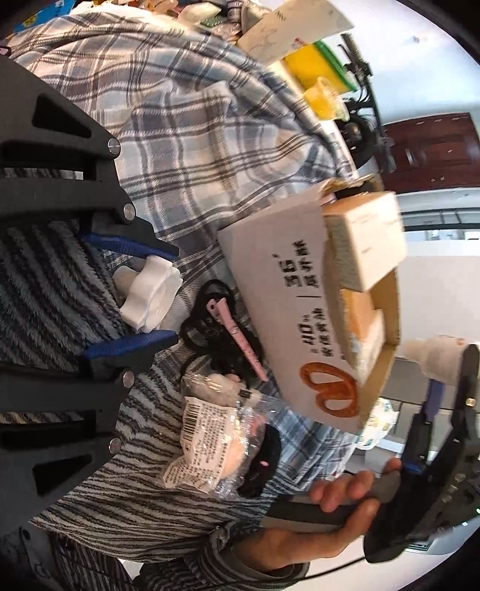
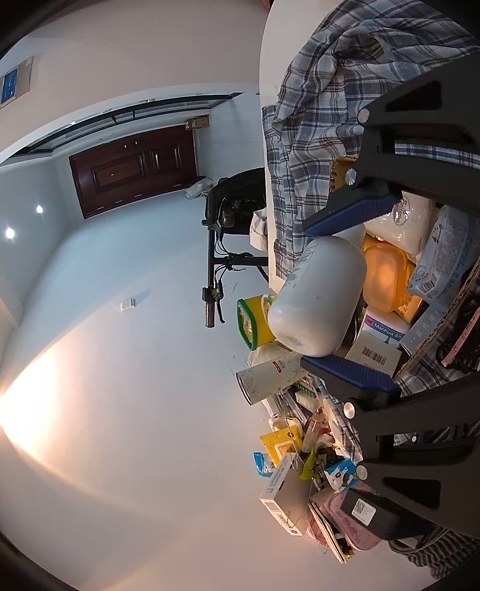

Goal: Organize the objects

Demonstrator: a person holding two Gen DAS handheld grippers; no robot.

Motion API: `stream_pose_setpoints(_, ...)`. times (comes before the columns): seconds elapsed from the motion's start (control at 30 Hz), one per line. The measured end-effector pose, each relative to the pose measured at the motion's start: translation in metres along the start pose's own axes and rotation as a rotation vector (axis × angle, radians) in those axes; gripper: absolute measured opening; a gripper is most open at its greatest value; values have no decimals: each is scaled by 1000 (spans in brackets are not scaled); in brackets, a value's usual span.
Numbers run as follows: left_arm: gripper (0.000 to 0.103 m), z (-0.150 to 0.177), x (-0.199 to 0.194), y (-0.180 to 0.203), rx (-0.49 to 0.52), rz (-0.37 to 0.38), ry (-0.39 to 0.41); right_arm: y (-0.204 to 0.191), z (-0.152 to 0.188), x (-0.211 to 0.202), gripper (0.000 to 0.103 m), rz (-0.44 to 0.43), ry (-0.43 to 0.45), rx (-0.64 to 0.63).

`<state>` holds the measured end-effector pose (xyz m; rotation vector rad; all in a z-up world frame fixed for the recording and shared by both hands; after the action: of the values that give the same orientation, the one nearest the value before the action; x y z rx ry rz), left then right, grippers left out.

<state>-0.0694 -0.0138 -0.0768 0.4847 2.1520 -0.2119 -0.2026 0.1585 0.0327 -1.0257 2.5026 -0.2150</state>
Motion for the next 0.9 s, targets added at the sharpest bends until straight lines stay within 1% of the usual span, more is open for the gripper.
stream_pose_setpoints(0.13,41,-7,-23,-2,-20,-21,110,5,-1,-1,64,2,7,19)
stream_pose_setpoints(0.17,41,-11,-32,-4,-32,-25,153,7,-1,-1,64,1,9,25)
stream_pose_setpoints(0.33,41,-31,-67,-3,-75,2,332,16,-2,-1,64,-7,15,62)
stream_pose_setpoints(0.43,41,-49,-82,2,-89,-1,418,20,-2,0,64,-6,14,82)
stream_pose_setpoints(0.5,41,-66,-93,4,-113,-9,484,20,-1,0,64,0,9,84)
stream_pose_setpoints(0.57,41,-85,-101,5,-141,0,554,20,-1,1,64,11,3,78)
stream_pose_setpoints(0.63,41,-100,-100,4,-158,-15,573,20,-1,0,64,6,7,80)
stream_pose_setpoints(0.73,41,-132,-85,-2,-201,-30,546,22,-3,-3,64,3,17,89)
stream_pose_setpoints(0.8,41,-155,-62,-13,-259,-18,505,24,-4,-4,64,5,21,97)
stream_pose_setpoints(0.83,41,-162,-52,-19,-290,-10,480,25,-4,-5,64,8,21,98)
stream_pose_setpoints(0.87,41,-170,-37,-26,-335,2,438,25,-5,-5,64,11,23,99)
stream_pose_setpoints(0.9,41,-173,-31,-28,-353,-1,425,26,-5,-6,64,13,26,101)
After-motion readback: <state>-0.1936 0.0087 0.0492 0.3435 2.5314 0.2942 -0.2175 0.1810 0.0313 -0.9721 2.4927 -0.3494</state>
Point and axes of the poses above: each gripper's, at about its wrist camera, not at the fingertips, and x roughly the way its jaws point, y to its right, z to its underside, the point moved 4 cm from there along x, roughly the way its jaws point, and after that the axes turned 1 degree about -y, right-handed, at the moved point
